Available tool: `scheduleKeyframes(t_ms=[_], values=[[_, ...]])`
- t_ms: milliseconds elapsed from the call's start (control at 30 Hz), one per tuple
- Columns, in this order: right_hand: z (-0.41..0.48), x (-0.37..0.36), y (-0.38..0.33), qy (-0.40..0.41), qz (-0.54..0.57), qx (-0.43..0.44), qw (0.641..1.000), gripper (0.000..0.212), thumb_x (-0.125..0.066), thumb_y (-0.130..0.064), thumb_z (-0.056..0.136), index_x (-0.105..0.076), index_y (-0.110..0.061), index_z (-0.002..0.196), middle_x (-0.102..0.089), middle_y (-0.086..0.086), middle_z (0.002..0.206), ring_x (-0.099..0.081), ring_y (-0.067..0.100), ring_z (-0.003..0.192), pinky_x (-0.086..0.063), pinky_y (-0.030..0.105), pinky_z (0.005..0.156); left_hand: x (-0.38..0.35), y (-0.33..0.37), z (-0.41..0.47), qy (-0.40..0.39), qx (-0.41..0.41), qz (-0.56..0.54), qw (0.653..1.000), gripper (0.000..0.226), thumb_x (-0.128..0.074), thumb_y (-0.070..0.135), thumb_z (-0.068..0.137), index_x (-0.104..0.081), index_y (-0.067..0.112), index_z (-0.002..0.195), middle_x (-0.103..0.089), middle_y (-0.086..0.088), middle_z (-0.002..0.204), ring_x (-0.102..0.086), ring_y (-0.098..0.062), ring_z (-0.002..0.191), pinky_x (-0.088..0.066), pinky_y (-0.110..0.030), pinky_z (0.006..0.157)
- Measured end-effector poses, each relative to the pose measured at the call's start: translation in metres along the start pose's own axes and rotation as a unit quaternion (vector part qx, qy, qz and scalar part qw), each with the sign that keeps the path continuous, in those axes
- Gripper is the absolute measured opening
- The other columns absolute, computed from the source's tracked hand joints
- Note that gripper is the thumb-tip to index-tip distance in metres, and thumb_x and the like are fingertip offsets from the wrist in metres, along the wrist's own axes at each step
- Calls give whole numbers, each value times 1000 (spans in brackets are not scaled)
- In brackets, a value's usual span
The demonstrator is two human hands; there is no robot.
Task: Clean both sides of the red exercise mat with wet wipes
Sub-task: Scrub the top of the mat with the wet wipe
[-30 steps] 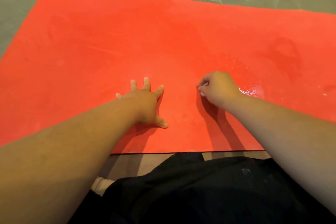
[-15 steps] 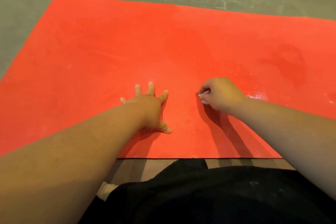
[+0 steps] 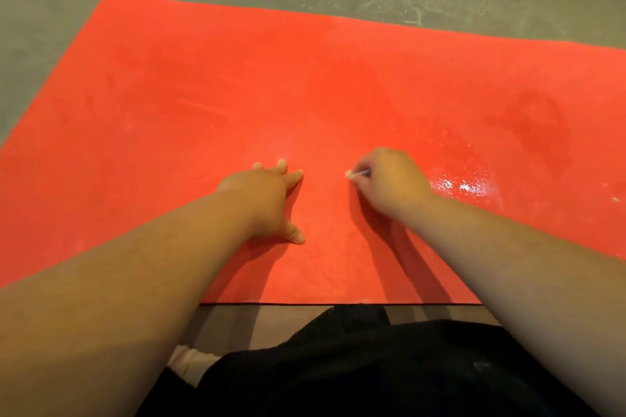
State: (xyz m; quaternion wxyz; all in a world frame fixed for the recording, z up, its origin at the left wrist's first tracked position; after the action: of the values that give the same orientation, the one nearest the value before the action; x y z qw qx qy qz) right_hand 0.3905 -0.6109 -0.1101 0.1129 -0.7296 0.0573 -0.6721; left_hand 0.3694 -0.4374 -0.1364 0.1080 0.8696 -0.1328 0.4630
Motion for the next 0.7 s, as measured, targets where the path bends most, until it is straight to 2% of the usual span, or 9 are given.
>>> scheduleKeyframes(t_ms=[67,133,233,333,367,467,567,633,700], values=[[11,10,31,36,18,-107,993,20,-60,-22,88,-74,-11,96,-70,16,101,-63,32,98,-46,32,77,1,-12,-2,24,33,-5,999,123,-69,76,61,0,33,153,5,8,161,-5,-23,148,-25,-53,113],[11,8,29,58,14,-139,989,21,-57,-17,88,-73,-7,97,-70,18,102,-63,34,99,-48,34,79,-2,-22,-1,13,87,-26,996,131,-69,80,54,5,34,152,12,2,161,6,-30,148,-18,-63,111],[-3,-9,-21,43,24,-60,997,24,-53,-18,89,-73,-8,97,-69,18,102,-62,34,99,-47,35,80,-4,-24,2,-20,117,-65,991,138,-73,79,49,12,39,150,21,0,159,10,-42,145,-21,-68,106],[-14,-19,-55,-12,24,70,997,23,-53,-18,88,-72,-13,100,-65,12,103,-58,30,100,-43,35,82,-4,-23,4,-21,109,-72,991,140,-74,78,49,14,39,150,24,-1,158,11,-44,144,-21,-70,104],[-8,-16,-52,-17,18,84,996,21,-55,-20,89,-72,-14,100,-64,11,103,-58,29,100,-42,34,83,-5,-23,4,-21,109,-72,991,140,-74,78,49,14,39,149,24,-1,158,11,-44,144,-21,-70,104],[26,1,-10,19,15,2,1000,19,-61,-25,88,-74,-13,96,-68,13,101,-61,31,98,-44,34,80,-6,-23,4,-21,107,-74,991,139,-75,77,50,15,39,149,25,0,158,12,-45,144,-20,-71,104],[42,10,10,49,-4,-76,996,19,-60,-17,87,-74,-9,97,-70,17,101,-63,33,97,-47,34,79,-4,-23,7,-26,106,-77,991,140,-76,75,50,15,39,149,27,-1,157,13,-46,143,-20,-72,103],[34,2,-8,59,-3,-65,996,23,-56,-16,87,-74,-7,98,-69,17,102,-63,33,98,-48,35,82,-4,-22,10,-36,108,-78,990,141,-77,74,49,17,39,149,28,-1,156,14,-48,142,-20,-73,102],[19,-13,-39,34,17,4,999,24,-54,-19,89,-73,-10,100,-66,14,103,-60,32,99,-47,35,83,-4,-22,12,-38,109,-73,991,143,-78,74,48,17,39,148,29,-2,156,14,-49,142,-21,-74,101]])
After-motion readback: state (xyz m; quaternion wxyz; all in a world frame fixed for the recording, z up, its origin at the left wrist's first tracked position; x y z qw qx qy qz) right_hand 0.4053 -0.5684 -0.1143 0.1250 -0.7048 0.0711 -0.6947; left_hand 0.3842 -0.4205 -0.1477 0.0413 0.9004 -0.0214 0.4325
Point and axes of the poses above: each hand's wrist, its own z-axis towards the middle knuckle, its own x-axis out of the back of the hand, y = z × x, the point moved 8 cm from there along z, towards the middle knuckle
